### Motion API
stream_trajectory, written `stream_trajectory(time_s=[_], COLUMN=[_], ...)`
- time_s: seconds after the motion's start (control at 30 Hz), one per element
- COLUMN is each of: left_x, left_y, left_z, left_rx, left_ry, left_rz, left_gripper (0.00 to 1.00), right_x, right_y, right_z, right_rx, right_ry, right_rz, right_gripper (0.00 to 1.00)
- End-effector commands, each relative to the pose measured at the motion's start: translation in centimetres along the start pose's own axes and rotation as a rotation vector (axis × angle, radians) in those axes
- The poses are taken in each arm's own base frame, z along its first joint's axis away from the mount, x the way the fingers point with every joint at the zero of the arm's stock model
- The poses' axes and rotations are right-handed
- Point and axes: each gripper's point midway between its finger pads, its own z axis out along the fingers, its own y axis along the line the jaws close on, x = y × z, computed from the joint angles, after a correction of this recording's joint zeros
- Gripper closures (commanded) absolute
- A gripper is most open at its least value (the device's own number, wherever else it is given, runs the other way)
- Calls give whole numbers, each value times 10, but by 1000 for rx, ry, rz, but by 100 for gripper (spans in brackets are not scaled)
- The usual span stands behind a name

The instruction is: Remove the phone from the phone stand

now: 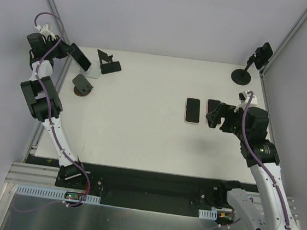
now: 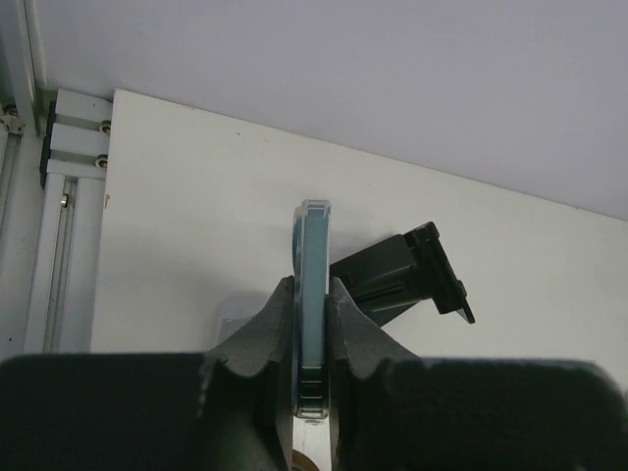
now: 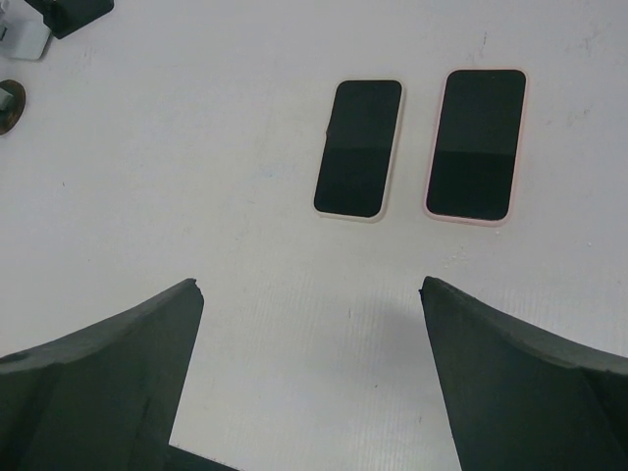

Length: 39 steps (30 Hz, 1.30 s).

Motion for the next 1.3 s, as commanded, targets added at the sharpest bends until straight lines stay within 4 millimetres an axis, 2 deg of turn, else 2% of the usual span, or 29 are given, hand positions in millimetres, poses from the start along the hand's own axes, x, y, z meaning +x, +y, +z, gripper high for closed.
stream_trajectory(time_s=[0.0,0.5,0.57,0.6,0.67,0.73,0.77,0.8,0.83,0.87,0.93,0.97,1.03,1.07,1.1,1.13,1.17,1.2,1.27], left_x=[-50,-89,-89,-94,-88,-92,-83,-87,-84,-71,-67,-52,-42,-26,-20,-12,4,11,33], left_y=[-36,-96,-103,-113,-124,-144,-148,-162,-168,-172,-194,-199,-224,-225,-245,-252,-256,-274,-284], left_z=[-17,-52,-54,-61,-64,-76,-77,-86,-90,-89,-102,-101,-112,-113,-119,-122,-123,-130,-135], left_rx=[70,73,78,83,95,106,111,124,130,134,169,182,232,240,275,290,306,338,367], left_ry=[-100,-207,-208,-222,-212,-230,-215,-228,-228,-205,-205,-176,-159,-129,-120,-105,-70,-61,-12], left_rz=[109,243,246,250,240,250,236,241,239,220,201,166,156,132,121,108,87,78,35], left_gripper=[98,100,100,100,100,100,100,100,100,100,100,100,100,100,100,100,100,100,100], right_x=[-21,-20,-18,-19,-17,-17,-17,-18,-17,-18,-16,-15,-12,-11,-11,-7,-6,-7,-3], right_y=[9,15,16,17,18,22,24,25,27,28,31,31,34,36,38,41,43,45,50], right_z=[-2,6,7,8,9,10,11,12,11,11,11,11,11,10,10,10,10,8,7], right_rx=[-27,-75,-85,-89,-102,-123,-131,-139,-153,-159,-173,-178,-196,-205,-218,-237,-250,-262,-295], right_ry=[-55,-42,-38,-38,-32,-34,-34,-38,-38,-40,-38,-37,-34,-29,-33,-22,-21,-28,-15], right_rz=[18,-31,-37,-41,-42,-43,-37,-36,-32,-32,-21,-19,-21,6,14,22,24,28,43], right_gripper=[4,4,4,4,4,4,4,4,4,4,4,4,4,4,4,4,4,4,4])
